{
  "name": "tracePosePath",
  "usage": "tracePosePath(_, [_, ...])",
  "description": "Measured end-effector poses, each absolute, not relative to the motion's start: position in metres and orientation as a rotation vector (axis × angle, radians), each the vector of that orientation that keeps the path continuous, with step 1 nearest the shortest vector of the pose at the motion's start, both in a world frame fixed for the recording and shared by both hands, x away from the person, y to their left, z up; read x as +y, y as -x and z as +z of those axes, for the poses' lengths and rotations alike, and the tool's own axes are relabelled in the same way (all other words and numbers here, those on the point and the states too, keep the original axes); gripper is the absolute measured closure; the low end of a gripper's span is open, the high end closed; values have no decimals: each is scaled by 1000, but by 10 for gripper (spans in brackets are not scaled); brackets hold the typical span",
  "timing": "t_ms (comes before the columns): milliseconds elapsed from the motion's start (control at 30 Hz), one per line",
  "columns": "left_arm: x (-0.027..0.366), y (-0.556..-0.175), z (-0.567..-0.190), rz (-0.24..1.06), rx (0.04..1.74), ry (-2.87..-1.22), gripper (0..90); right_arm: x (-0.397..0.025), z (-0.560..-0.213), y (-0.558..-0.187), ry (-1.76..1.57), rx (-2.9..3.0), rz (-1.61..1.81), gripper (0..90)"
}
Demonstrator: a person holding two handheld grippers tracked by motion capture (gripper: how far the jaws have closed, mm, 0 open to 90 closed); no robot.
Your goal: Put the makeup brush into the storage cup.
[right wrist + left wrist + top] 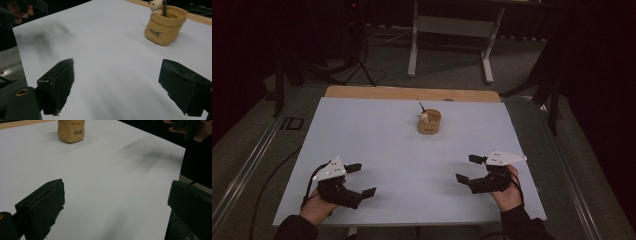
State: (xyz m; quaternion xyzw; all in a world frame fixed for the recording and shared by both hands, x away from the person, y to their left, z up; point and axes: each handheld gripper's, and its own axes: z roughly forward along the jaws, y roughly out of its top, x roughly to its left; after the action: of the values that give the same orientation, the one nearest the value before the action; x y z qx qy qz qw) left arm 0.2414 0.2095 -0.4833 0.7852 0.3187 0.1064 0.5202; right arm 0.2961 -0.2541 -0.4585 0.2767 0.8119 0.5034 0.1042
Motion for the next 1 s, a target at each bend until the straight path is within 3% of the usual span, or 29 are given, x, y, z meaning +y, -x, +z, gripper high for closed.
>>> tracePosePath(500, [240,-235,-501,291,802,-1872,15,-283,-480,-293,-797,2360,1438,129])
tracePosePath(1000, [244,-233,-513,312,811,-1861,18,-288,-494,-292,-800,2370,1514,121])
